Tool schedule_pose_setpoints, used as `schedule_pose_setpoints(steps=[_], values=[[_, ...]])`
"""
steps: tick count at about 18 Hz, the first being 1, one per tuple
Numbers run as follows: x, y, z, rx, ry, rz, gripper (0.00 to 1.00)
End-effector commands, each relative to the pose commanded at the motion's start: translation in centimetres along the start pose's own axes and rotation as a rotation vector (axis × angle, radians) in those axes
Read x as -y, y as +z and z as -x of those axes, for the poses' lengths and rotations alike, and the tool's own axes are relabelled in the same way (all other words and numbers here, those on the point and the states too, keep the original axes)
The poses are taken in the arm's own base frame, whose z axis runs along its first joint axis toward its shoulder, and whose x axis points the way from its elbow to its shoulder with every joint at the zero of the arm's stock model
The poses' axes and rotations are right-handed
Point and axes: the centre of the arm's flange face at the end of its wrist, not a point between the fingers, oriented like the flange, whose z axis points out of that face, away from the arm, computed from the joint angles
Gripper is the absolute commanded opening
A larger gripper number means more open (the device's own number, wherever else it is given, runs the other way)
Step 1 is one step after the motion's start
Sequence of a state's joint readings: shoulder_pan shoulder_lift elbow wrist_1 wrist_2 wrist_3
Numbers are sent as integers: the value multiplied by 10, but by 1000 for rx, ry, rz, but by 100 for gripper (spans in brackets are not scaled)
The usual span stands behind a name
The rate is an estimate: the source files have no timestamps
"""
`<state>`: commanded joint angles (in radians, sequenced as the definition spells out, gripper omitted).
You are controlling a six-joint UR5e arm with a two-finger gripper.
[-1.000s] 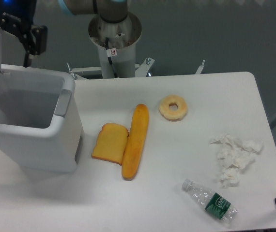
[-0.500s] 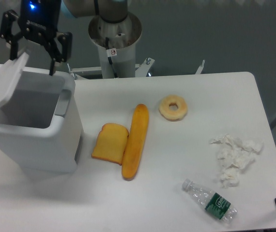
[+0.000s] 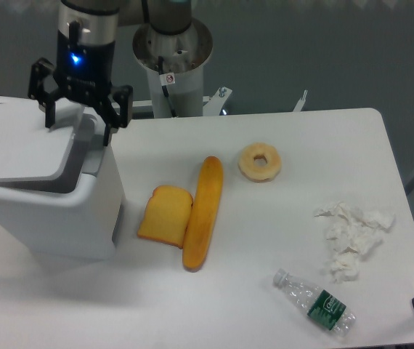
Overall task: Close the trash can
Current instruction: 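Push the lid down over the can opening with the gripper, then lift the gripper off the closed lid and move it toward the bread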
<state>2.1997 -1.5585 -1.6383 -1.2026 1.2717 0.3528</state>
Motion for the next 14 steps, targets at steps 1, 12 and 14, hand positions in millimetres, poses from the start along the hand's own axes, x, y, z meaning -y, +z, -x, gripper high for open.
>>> schedule_pose_setpoints(steps=[1,12,14], values=[[1,5,5,-2,-8,7,100],[5,18,23,0,-32,22,100],[5,20,24,-1,-33,25,100]])
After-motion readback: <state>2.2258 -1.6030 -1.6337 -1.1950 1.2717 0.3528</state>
